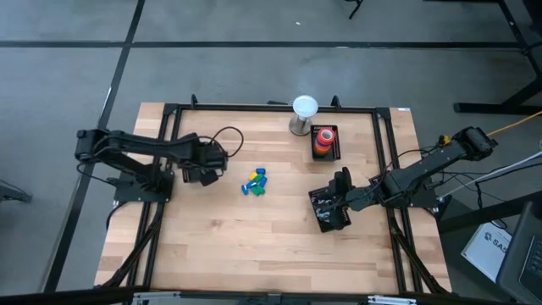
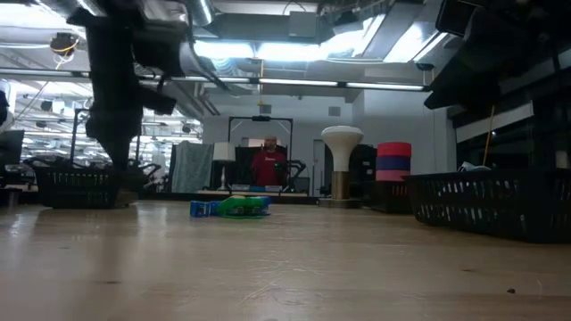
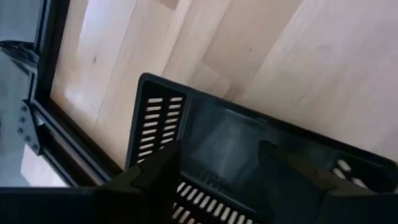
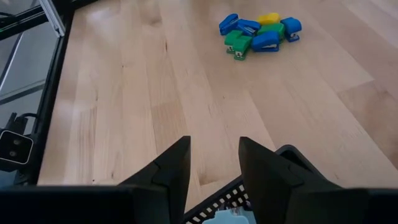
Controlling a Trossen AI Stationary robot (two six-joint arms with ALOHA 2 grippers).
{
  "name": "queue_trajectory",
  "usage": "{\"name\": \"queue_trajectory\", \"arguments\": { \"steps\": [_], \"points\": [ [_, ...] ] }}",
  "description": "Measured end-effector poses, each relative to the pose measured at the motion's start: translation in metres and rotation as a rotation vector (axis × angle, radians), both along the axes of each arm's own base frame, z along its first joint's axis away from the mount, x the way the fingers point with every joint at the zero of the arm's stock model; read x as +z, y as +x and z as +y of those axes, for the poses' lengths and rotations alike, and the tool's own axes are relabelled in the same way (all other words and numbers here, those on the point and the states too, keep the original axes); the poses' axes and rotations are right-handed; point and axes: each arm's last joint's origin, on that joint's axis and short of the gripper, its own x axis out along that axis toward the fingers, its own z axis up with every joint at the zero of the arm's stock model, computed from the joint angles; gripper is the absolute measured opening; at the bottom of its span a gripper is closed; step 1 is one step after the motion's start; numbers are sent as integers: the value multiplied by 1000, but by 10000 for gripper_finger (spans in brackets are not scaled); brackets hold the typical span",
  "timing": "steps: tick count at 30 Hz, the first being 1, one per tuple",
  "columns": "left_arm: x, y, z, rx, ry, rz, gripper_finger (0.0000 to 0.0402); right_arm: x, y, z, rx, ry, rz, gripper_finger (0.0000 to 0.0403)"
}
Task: Pick and place Stapler, Stapler remover, tape
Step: Move the left black bin to the center of the table
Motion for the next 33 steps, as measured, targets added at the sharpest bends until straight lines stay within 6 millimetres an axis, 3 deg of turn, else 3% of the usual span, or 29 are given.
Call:
{"name": "queue_trajectory", "arguments": {
  "steps": [7,19,27,33],
  "points": [
    [-17,6,10,-33,-88,112,210,0,0,0,0,0,0,140],
    [-49,20,11,-72,-214,211,210,0,0,0,-1,1,0,140],
    [-40,34,0,-187,-233,68,210,0,0,0,-2,2,0,140],
    [-38,60,-12,-320,-262,-167,210,0,0,0,-1,2,0,140]
  ]
}}
